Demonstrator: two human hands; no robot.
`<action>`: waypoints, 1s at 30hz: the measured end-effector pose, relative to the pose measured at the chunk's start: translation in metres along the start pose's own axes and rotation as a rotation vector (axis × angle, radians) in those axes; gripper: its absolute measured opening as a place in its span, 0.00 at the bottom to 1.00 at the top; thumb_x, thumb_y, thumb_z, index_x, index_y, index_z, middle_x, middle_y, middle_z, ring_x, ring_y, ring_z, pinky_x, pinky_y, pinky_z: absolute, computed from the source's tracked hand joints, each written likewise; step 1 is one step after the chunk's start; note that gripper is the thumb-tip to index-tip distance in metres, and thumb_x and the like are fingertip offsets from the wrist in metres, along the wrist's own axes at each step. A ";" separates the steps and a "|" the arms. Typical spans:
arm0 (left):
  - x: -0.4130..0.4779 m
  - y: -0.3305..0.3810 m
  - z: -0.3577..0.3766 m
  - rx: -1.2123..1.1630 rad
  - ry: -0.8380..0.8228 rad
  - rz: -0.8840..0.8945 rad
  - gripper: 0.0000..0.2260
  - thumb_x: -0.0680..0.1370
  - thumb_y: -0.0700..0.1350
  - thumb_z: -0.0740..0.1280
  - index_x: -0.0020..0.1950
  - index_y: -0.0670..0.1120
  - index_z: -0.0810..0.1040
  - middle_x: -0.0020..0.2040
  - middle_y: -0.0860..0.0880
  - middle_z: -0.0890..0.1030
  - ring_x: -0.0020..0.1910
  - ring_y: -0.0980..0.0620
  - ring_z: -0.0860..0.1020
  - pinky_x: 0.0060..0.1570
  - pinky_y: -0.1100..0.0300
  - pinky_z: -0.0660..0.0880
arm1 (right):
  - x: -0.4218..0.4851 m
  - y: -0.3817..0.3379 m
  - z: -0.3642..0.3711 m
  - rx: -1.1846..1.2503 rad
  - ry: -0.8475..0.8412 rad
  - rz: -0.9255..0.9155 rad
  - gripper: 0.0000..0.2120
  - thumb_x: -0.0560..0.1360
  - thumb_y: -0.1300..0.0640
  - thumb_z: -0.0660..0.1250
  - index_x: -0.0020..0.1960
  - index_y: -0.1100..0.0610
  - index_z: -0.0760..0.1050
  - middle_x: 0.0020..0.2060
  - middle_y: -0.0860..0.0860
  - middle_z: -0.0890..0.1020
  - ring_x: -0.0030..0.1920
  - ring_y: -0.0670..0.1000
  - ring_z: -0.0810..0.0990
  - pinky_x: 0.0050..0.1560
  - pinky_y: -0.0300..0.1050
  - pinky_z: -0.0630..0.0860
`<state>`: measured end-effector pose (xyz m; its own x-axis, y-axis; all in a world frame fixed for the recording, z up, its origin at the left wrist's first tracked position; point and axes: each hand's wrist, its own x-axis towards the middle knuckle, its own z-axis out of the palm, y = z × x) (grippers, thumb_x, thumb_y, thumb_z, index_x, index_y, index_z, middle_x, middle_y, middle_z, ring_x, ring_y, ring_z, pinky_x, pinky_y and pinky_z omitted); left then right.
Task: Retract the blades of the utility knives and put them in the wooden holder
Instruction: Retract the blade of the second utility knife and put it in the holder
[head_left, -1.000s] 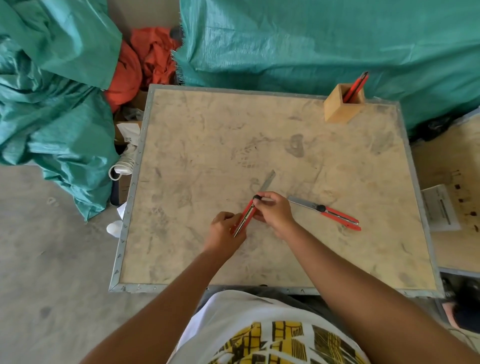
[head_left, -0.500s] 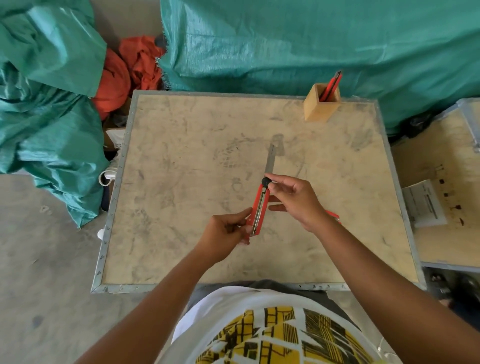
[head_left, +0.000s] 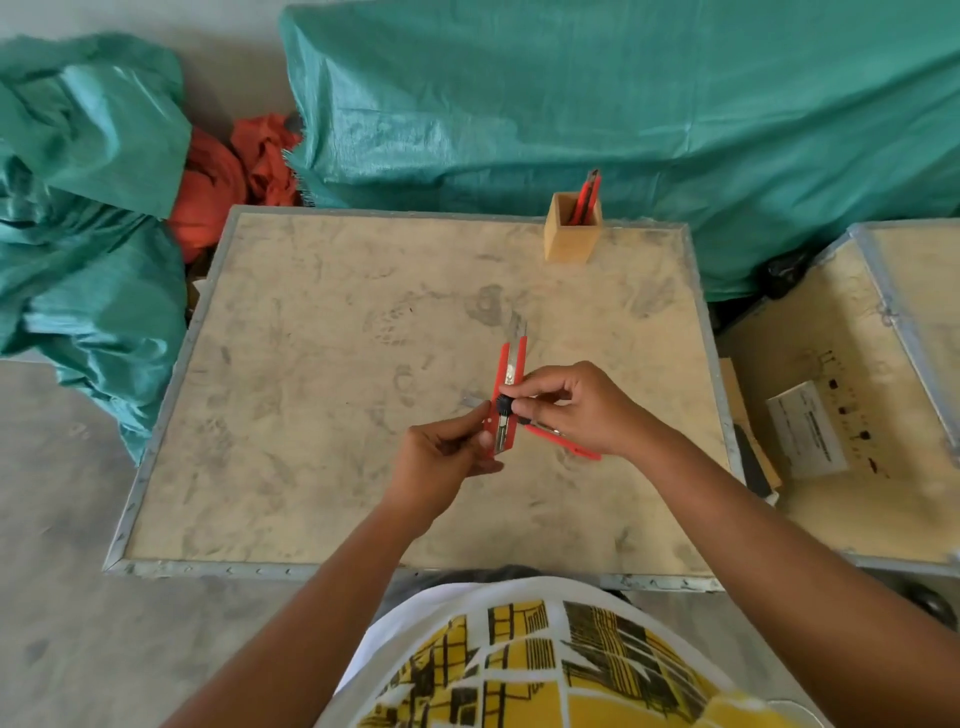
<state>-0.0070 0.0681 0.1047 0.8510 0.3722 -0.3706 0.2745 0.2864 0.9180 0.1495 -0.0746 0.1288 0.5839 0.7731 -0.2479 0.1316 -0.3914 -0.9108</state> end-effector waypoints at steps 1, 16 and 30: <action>-0.001 0.000 0.007 -0.005 0.002 0.008 0.16 0.78 0.34 0.67 0.65 0.42 0.77 0.56 0.41 0.84 0.52 0.46 0.84 0.49 0.49 0.83 | -0.004 0.004 -0.004 -0.026 -0.037 -0.029 0.10 0.75 0.61 0.75 0.54 0.50 0.86 0.49 0.44 0.88 0.53 0.46 0.87 0.57 0.42 0.81; -0.022 0.008 0.060 -0.072 0.007 0.039 0.20 0.76 0.30 0.67 0.67 0.41 0.76 0.57 0.38 0.84 0.58 0.42 0.82 0.55 0.44 0.81 | -0.031 0.010 -0.042 -0.047 -0.116 -0.110 0.08 0.74 0.56 0.76 0.52 0.47 0.83 0.44 0.37 0.85 0.40 0.42 0.80 0.40 0.32 0.74; -0.027 0.028 0.031 -0.054 0.018 0.100 0.21 0.75 0.28 0.68 0.67 0.39 0.76 0.57 0.38 0.84 0.58 0.36 0.81 0.54 0.44 0.81 | -0.025 -0.013 -0.023 0.006 -0.079 -0.180 0.12 0.75 0.56 0.76 0.56 0.43 0.84 0.48 0.39 0.86 0.41 0.45 0.81 0.46 0.36 0.77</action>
<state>-0.0087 0.0390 0.1449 0.8648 0.4169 -0.2800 0.1631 0.2941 0.9417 0.1512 -0.1004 0.1541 0.4863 0.8674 -0.1054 0.2238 -0.2402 -0.9446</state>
